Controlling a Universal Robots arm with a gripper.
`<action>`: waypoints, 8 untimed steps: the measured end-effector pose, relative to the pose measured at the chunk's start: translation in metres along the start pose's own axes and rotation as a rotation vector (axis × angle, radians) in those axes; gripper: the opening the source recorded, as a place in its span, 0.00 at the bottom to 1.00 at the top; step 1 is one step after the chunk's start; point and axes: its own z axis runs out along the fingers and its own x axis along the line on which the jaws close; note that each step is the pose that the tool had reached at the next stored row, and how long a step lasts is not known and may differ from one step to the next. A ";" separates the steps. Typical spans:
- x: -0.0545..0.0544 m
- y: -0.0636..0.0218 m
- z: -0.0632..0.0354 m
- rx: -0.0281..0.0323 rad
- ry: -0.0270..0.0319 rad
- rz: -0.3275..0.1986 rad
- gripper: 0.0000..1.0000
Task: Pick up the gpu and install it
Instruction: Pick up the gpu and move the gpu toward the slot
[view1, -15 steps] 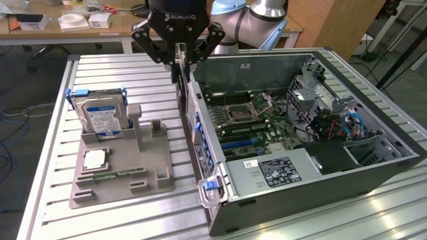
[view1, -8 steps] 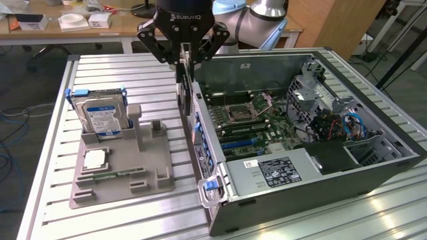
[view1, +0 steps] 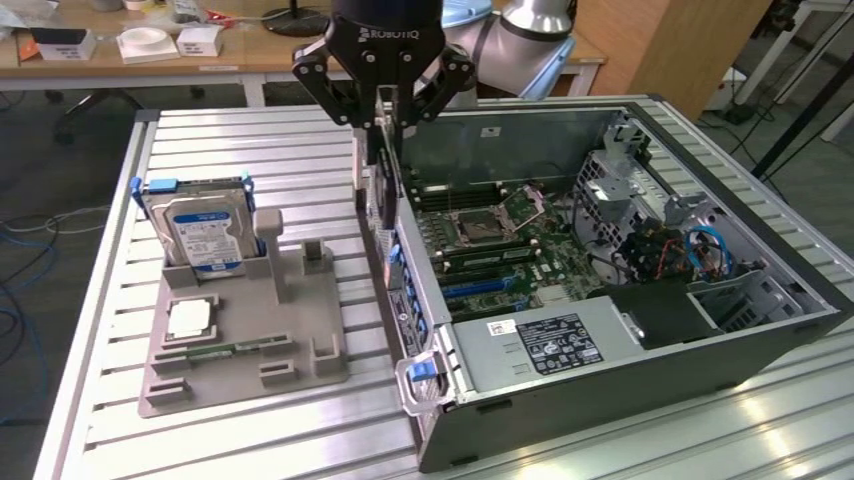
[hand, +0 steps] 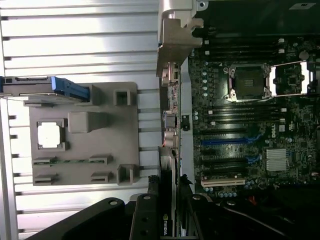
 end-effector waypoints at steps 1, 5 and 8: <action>-0.002 0.0001 0.0001 0.0000 0.0000 0.000 0.26; -0.009 0.0007 0.0003 0.0000 0.0000 0.000 0.26; -0.014 0.0011 0.0004 -0.0001 -0.0001 0.000 0.26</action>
